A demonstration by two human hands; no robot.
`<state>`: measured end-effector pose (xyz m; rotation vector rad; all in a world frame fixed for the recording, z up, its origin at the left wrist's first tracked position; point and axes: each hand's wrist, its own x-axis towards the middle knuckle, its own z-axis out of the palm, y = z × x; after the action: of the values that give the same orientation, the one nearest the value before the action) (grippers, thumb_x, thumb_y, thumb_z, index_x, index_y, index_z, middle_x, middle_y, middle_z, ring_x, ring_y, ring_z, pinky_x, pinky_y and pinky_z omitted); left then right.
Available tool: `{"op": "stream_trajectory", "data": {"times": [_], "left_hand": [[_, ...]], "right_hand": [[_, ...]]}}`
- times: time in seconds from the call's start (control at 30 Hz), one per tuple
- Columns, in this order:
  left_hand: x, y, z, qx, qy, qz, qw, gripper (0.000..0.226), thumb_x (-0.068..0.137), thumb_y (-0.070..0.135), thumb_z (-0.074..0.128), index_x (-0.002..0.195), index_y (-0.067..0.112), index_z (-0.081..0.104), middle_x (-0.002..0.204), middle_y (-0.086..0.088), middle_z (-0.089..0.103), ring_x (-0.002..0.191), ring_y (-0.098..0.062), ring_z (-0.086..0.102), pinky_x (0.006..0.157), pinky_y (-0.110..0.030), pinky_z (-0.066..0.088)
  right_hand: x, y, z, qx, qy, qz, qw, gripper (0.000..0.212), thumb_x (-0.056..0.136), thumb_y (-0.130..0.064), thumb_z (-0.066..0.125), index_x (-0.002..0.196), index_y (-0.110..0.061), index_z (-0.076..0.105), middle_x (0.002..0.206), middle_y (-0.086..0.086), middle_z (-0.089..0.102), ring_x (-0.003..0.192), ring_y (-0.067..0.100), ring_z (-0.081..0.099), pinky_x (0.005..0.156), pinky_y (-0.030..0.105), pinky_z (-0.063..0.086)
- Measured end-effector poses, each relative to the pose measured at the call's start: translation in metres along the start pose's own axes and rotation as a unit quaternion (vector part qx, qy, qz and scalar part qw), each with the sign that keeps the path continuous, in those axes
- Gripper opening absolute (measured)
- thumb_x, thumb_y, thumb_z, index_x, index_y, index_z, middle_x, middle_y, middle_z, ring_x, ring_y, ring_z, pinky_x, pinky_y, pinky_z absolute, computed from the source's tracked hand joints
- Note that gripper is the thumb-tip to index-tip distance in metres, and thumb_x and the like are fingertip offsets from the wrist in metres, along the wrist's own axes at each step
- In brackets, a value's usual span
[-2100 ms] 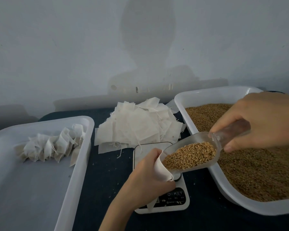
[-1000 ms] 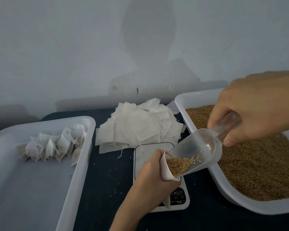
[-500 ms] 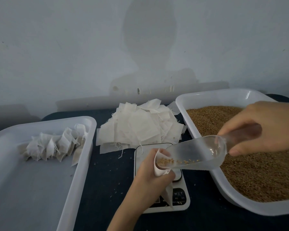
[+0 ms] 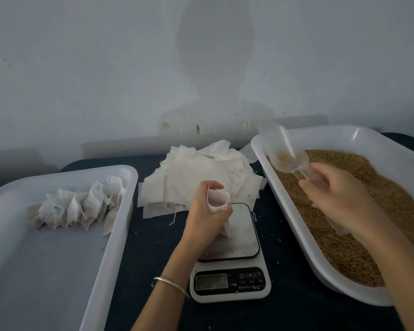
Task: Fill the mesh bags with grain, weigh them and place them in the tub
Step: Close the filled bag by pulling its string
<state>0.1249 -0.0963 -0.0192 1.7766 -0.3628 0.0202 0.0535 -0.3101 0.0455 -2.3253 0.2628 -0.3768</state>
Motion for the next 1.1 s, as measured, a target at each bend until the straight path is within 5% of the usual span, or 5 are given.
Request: {"op": "stream_trajectory", "data": {"times": [0.2, 0.43, 0.57, 0.7, 1.1], "left_hand": [[-0.004, -0.009, -0.002, -0.021, 0.012, 0.031, 0.999, 0.069, 0.074, 0.017, 0.080, 0.127, 0.034, 0.040, 0.103, 0.002, 0.057, 0.083, -0.003, 0.059, 0.072, -0.016, 0.051], [-0.006, -0.008, -0.015, -0.073, -0.014, 0.029, 0.997, 0.119, 0.060, 0.080, 0.060, 0.150, 0.035, -0.004, 0.151, 0.015, 0.024, 0.138, 0.005, 0.024, 0.107, -0.014, 0.027], [-0.011, -0.006, -0.025, -0.190, 0.142, 0.026, 0.971, 0.062, 0.087, 0.058, 0.031, 0.144, 0.037, 0.021, 0.149, 0.013, 0.035, 0.138, -0.004, 0.032, 0.118, -0.039, 0.022], [-0.024, -0.007, -0.040, -0.172, 0.396, 0.019, 0.902, 0.018, 0.099, 0.031, 0.037, 0.101, 0.025, 0.054, 0.103, 0.001, 0.060, 0.096, -0.004, 0.060, 0.092, -0.031, 0.047], [-0.033, -0.002, -0.047, -0.126, 0.396, 0.010, 0.909, 0.021, 0.102, 0.018, 0.039, 0.086, 0.025, 0.051, 0.079, 0.007, 0.053, 0.072, -0.002, 0.054, 0.077, -0.026, 0.047]], "right_hand": [[-0.001, 0.019, 0.003, -0.050, 0.045, 0.062, 0.996, 0.009, 0.096, -0.022, 0.051, 0.103, -0.018, 0.055, 0.082, -0.002, 0.059, 0.071, 0.012, 0.056, 0.055, 0.024, 0.035], [-0.005, 0.018, 0.003, -0.110, 0.054, 0.074, 0.990, 0.013, 0.095, -0.019, 0.053, 0.107, -0.014, 0.056, 0.081, -0.001, 0.056, 0.070, 0.013, 0.051, 0.057, 0.027, 0.031], [-0.007, 0.015, 0.002, -0.120, 0.053, 0.087, 0.988, 0.025, 0.095, -0.019, 0.053, 0.119, -0.010, 0.055, 0.087, 0.002, 0.055, 0.078, 0.020, 0.051, 0.068, 0.031, 0.034], [-0.008, 0.016, 0.002, -0.123, 0.050, 0.092, 0.987, 0.024, 0.095, -0.019, 0.052, 0.118, -0.011, 0.055, 0.088, 0.002, 0.057, 0.080, 0.021, 0.052, 0.070, 0.031, 0.034], [-0.010, 0.014, 0.003, -0.135, 0.043, 0.100, 0.985, 0.028, 0.095, -0.019, 0.053, 0.122, -0.011, 0.054, 0.091, 0.002, 0.054, 0.082, 0.021, 0.049, 0.073, 0.031, 0.034]]}}
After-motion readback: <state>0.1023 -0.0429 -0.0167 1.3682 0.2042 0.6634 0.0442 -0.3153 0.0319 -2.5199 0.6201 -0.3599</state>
